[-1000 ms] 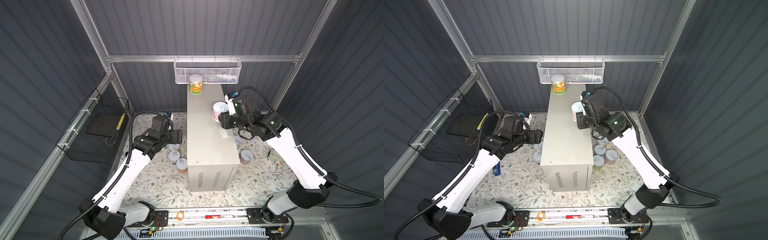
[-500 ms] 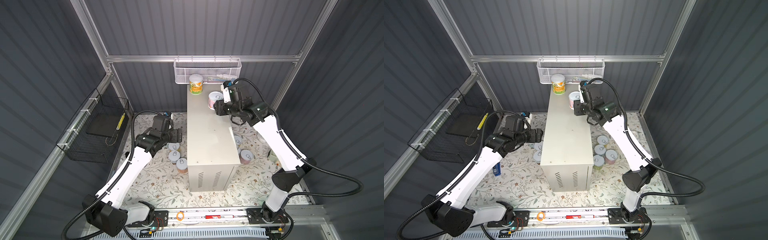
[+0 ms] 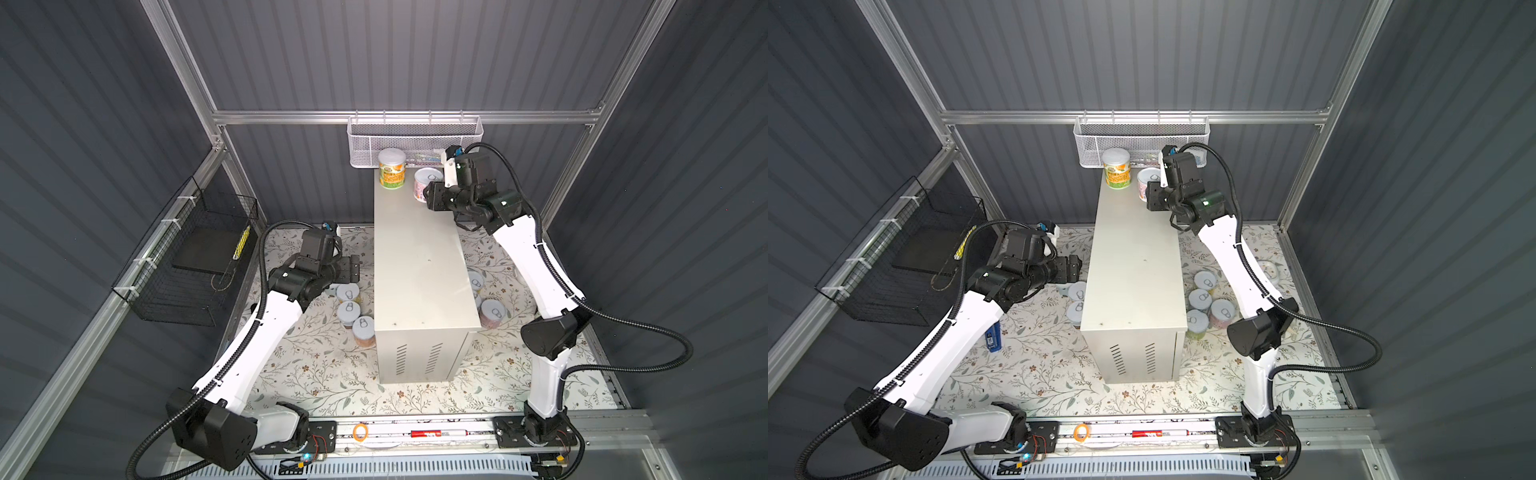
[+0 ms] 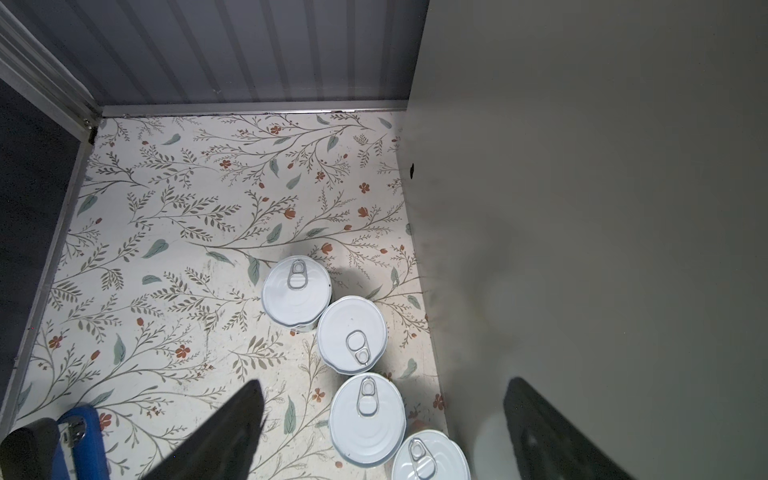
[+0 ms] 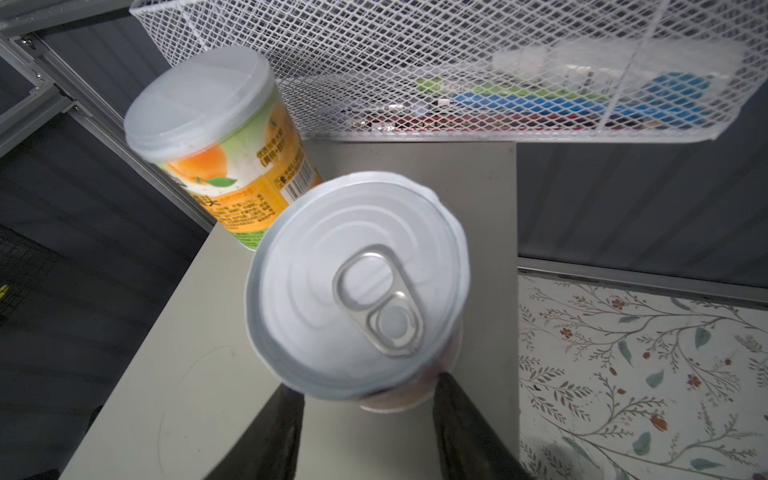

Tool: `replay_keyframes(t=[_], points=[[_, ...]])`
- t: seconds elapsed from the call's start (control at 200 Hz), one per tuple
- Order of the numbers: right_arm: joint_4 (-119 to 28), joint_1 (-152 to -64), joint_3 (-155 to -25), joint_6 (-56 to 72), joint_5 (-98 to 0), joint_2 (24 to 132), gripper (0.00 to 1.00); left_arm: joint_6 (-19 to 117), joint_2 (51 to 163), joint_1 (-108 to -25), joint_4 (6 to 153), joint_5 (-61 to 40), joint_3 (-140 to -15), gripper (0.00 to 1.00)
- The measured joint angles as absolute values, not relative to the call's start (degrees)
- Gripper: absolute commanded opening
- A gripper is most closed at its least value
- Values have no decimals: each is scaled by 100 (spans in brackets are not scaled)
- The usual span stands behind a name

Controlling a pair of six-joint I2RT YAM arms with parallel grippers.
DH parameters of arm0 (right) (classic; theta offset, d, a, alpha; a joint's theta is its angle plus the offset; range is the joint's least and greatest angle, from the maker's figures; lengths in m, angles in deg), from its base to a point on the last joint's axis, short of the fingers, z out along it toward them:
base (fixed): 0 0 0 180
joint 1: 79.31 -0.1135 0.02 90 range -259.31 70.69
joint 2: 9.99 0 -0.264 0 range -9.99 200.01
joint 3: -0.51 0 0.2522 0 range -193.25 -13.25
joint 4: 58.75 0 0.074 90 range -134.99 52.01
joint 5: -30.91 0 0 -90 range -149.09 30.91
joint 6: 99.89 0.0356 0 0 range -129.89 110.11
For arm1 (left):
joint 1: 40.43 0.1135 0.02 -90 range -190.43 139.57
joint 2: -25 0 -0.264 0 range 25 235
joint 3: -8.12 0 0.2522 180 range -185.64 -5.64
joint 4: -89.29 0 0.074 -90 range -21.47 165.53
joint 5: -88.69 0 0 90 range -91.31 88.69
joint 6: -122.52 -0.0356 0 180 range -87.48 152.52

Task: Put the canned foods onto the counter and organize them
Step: 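Slide the held can along the cabinet top toward the green-labelled can, then set the pink-labelled can beside the green-labelled can and open the right gripper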

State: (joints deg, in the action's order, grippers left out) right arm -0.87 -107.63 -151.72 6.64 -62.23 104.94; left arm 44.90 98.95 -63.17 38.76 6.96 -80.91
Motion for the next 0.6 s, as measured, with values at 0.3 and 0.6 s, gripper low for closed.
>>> replay_keyframes(t=[0.3, 0.6], points=[[-181, -10516, -15765, 769, -6007, 10979, 52, 4490, 10099, -6206, 3880, 591, -8091, 92], [-439, -10288, -15959, 942, -5661, 11274, 51, 4490, 10191, -6142, 3917, 543, -8091, 92]])
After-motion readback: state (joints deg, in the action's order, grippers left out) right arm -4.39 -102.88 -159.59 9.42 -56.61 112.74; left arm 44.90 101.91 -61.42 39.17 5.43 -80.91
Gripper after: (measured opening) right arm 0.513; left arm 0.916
